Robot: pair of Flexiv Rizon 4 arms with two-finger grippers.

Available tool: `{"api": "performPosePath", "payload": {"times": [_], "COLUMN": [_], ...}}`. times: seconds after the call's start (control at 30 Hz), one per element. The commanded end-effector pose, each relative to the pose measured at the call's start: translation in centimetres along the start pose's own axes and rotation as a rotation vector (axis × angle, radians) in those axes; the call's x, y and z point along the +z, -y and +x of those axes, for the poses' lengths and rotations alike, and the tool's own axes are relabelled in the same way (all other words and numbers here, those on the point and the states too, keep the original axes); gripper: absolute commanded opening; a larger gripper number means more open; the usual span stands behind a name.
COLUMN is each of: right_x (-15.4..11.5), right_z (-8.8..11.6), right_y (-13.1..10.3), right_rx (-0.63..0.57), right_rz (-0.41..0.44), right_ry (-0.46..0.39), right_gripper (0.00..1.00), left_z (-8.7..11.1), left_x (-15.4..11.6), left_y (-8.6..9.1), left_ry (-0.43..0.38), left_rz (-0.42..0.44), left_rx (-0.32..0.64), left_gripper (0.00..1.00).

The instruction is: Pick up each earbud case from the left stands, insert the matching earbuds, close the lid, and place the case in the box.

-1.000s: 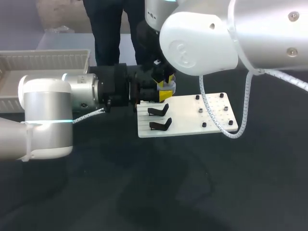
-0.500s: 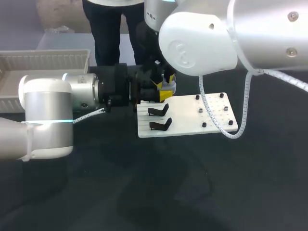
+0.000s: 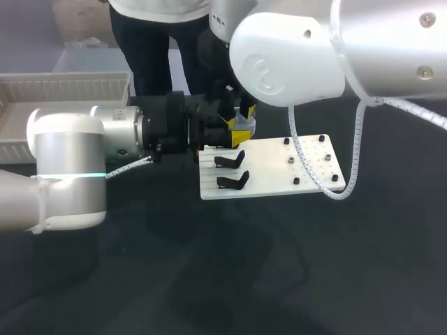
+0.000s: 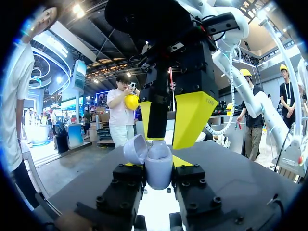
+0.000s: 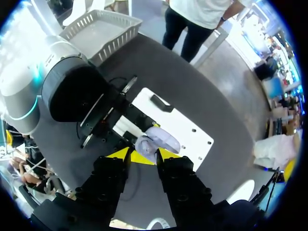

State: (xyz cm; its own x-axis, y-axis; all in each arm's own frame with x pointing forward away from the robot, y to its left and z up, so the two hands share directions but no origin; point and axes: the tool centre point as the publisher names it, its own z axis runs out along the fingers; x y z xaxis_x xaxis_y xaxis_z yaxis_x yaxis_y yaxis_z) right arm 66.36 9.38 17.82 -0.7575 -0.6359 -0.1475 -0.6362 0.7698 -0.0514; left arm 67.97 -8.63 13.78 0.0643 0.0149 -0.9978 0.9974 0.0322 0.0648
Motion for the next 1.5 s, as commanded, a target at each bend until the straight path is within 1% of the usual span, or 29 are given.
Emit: {"api": "performPosePath", "payload": {"times": [0.03,0.2,0.33,0.37,0.5,0.57,0.6,0.67,0.77,0.87,1.0,1.3,1.5], "right_x": [-0.6,-2.5,-3.1,-2.9,-1.7,-0.9,-0.5,0.2,1.2,1.6,1.8,1.1,1.3], "right_z": [-0.1,-0.8,-2.5,-3.0,-4.7,-5.3,-5.4,-5.6,-5.5,-5.0,-4.0,-1.8,-1.1], "right_y": [-0.1,0.0,1.4,2.0,3.4,3.9,4.2,4.6,5.0,4.9,4.5,3.3,2.8], "right_rx": [0.001,0.0,0.017,0.029,0.044,0.057,0.068,0.083,0.098,0.101,0.108,0.127,0.147], "right_rz": [0.003,0.01,0.023,0.018,0.027,0.04,0.031,0.039,0.029,0.025,0.018,0.013,0.01], "right_ry": [-0.002,0.063,0.122,0.139,0.157,0.16,0.159,0.156,0.134,0.122,0.105,0.108,0.118], "right_gripper": [0.34,0.34,0.35,0.35,0.37,0.38,0.37,0.37,0.36,0.33,0.33,0.36,0.36], "left_z": [0.0,0.0,0.0,0.0,0.0,0.0,0.0,0.0,0.0,0.0,0.0,0.0,0.0], "left_x": [-0.1,-0.1,-0.1,-0.1,-0.1,-0.1,-0.1,-0.1,-0.1,-0.1,-0.1,-0.1,-0.1], "left_y": [0.2,0.2,0.2,0.2,0.2,0.2,0.2,0.2,0.2,0.2,0.2,0.2,0.2], "left_ry": [0.004,0.004,0.004,0.004,0.004,0.004,0.004,0.004,0.004,0.004,0.004,0.004,0.004], "left_rz": [-0.006,-0.006,-0.006,-0.006,-0.006,-0.006,-0.006,-0.006,-0.006,-0.006,-0.006,-0.006,-0.006], "left_rx": [0.004,0.004,0.004,0.004,0.004,0.004,0.004,0.004,0.004,0.004,0.004,0.004,0.004], "left_gripper": [0.0,0.0,0.0,0.0,0.0,0.0,0.0,0.0,0.0,0.0,0.0,0.0,0.0]}}
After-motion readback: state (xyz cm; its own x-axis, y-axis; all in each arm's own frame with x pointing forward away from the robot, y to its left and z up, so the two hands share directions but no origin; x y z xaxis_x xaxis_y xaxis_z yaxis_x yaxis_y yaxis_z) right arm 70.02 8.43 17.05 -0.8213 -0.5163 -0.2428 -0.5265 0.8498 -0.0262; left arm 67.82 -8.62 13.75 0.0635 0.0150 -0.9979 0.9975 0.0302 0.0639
